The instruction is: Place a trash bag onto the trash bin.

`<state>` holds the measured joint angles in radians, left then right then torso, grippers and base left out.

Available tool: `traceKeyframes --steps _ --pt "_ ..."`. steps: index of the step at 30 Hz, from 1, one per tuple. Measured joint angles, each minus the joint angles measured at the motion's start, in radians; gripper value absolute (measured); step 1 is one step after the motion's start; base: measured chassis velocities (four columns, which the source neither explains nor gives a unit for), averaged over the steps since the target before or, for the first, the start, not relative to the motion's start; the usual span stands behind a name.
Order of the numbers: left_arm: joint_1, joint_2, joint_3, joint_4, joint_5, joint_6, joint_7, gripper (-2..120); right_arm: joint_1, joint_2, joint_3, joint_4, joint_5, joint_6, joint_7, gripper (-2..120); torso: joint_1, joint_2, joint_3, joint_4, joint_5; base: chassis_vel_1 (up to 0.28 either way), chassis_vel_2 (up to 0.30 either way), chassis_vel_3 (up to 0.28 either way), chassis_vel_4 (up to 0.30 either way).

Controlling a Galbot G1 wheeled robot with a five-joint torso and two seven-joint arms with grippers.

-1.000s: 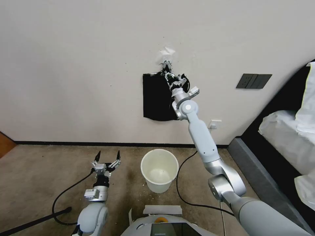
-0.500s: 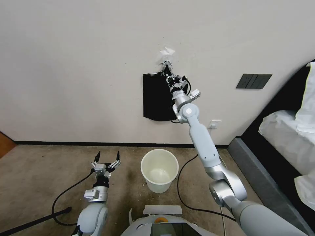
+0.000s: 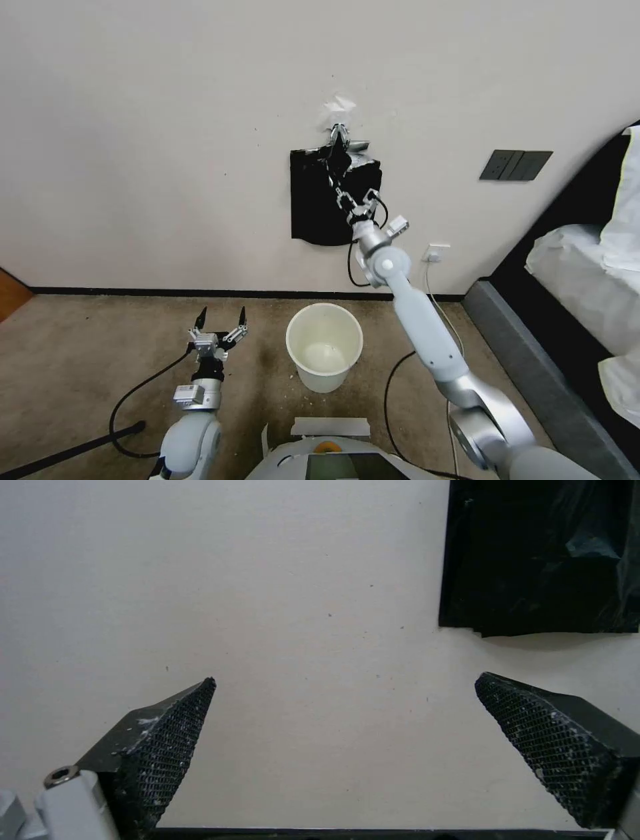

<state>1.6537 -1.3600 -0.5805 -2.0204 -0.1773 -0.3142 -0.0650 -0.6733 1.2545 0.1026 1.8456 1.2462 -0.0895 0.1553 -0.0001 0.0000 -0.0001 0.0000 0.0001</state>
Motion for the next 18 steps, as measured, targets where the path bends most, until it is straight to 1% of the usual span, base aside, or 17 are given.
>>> traceKeyframes --steps 12,18 --pt "0.013 -0.002 0.005 -0.013 0.009 -0.011 0.003 100 -0.14 -0.004 -0.011 0.077 -0.071 -0.016 0.003 0 0.0 0.0 0.0 0.0 0.0 0.0 0.0 0.0 0.0" --pt "0.015 -0.009 0.01 -0.013 0.015 -0.016 0.004 100 -0.2 -0.023 -0.016 0.117 -0.104 -0.025 0.003 0 0.0 0.0 0.0 0.0 0.0 0.0 0.0 0.0 0.0"
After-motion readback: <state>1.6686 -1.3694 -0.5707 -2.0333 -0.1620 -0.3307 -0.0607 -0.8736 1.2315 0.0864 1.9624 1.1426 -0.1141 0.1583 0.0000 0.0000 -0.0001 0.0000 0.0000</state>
